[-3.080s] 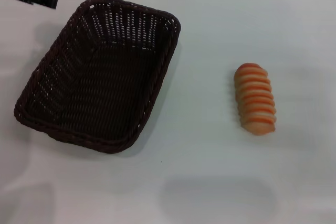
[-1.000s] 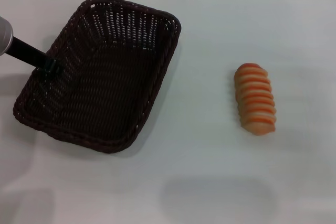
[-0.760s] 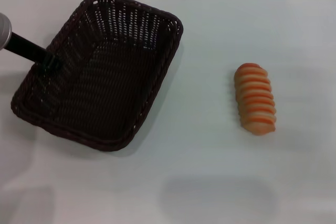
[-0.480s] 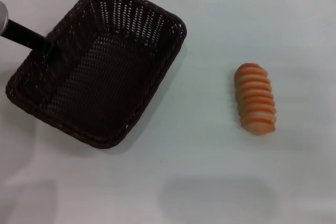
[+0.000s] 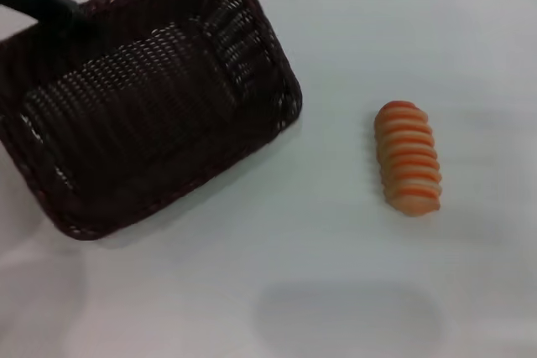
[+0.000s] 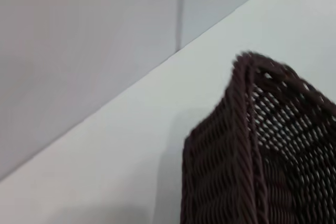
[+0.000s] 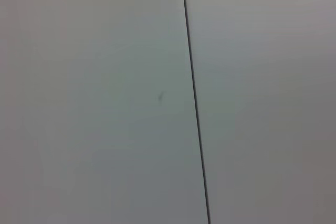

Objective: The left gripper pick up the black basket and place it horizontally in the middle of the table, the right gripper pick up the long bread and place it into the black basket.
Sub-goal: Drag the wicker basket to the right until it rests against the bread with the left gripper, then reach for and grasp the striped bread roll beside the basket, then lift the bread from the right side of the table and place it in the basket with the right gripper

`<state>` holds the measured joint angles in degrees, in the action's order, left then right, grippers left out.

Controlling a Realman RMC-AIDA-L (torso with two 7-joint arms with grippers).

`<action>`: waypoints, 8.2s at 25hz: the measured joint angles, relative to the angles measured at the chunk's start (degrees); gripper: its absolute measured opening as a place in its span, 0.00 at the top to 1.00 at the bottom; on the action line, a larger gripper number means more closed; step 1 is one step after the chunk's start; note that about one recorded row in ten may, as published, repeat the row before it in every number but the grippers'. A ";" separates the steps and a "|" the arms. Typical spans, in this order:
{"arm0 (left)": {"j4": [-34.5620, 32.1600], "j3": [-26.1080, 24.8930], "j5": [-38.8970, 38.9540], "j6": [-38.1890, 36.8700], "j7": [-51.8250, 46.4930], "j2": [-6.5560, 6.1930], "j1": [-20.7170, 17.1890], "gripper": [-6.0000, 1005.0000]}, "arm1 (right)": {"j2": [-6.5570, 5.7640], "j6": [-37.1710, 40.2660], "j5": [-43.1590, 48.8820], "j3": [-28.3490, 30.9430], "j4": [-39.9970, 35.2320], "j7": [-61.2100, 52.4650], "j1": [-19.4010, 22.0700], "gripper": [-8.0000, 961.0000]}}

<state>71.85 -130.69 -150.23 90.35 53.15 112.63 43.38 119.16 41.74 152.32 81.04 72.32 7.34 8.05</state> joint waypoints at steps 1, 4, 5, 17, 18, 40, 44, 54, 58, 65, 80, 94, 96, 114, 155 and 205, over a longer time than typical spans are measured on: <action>-0.28 -0.56 2.74 2.16 2.58 -1.52 0.75 0.81 | 0.03 0.00 -0.05 0.04 0.23 -0.04 0.25 0.33; -1.64 -0.60 7.51 5.74 5.50 -3.86 2.32 0.81 | 0.10 0.00 -0.11 0.07 0.83 -0.09 0.81 0.33; -2.14 -0.60 8.34 6.50 6.08 -4.32 2.77 0.81 | 0.10 0.00 -0.11 0.07 0.83 -0.09 0.81 0.33; -9.89 0.95 12.08 16.94 17.67 -4.62 8.62 0.80 | 0.22 0.08 -0.28 -0.58 2.25 -0.31 2.42 0.33; -9.89 0.95 12.08 16.94 17.67 -4.62 8.62 0.80 | 0.23 0.08 -0.28 -0.61 2.25 -0.31 2.46 0.33; -16.89 5.35 15.57 14.30 26.20 0.69 7.63 0.75 | 0.21 0.10 -0.26 -2.13 2.87 -0.38 2.49 0.33; -16.85 6.31 15.54 12.79 26.81 1.23 7.39 0.74 | 0.20 0.09 -0.13 -2.14 2.99 -0.38 2.55 0.33; -15.78 -2.20 16.19 5.79 27.15 1.46 7.62 0.50 | 0.15 0.01 0.00 -2.11 3.19 -0.35 2.84 0.33; -14.00 -6.43 17.72 2.97 26.86 1.46 7.01 0.49 | 0.03 -0.74 0.08 -2.34 3.70 -0.37 3.00 0.33; -10.66 -15.81 30.18 -9.18 22.75 2.03 1.29 0.49 | -0.01 -7.18 0.11 -3.40 7.41 -0.22 4.30 0.33; -16.78 -18.40 74.85 -29.16 37.23 4.48 -15.66 0.50 | -0.25 -44.18 0.16 -2.01 25.62 0.05 6.01 0.33; -17.93 -21.22 77.06 -28.90 37.14 4.18 -16.95 0.50 | -0.11 -75.90 -0.29 1.22 35.14 -0.40 0.98 0.33; -17.66 -21.25 77.30 -28.82 37.19 4.13 -17.07 0.50 | -0.13 -80.00 -0.32 1.42 35.20 -0.43 -0.51 0.33; -17.44 -21.28 78.16 -28.83 37.20 3.27 -17.64 0.50 | -0.29 -97.31 -0.37 4.33 30.98 0.05 -9.43 0.33; -16.04 -21.02 79.55 -30.58 36.94 2.28 -17.71 0.50 | -0.29 -104.83 -5.42 8.36 17.68 7.11 -20.43 0.33; -15.47 -20.57 79.57 -29.75 36.94 2.91 -17.97 0.50 | -0.24 -107.41 -11.40 15.12 7.43 17.47 -25.39 0.54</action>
<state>56.37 -151.26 -70.66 60.60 90.09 115.54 25.41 118.92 -65.67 140.92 96.15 79.75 24.81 -17.33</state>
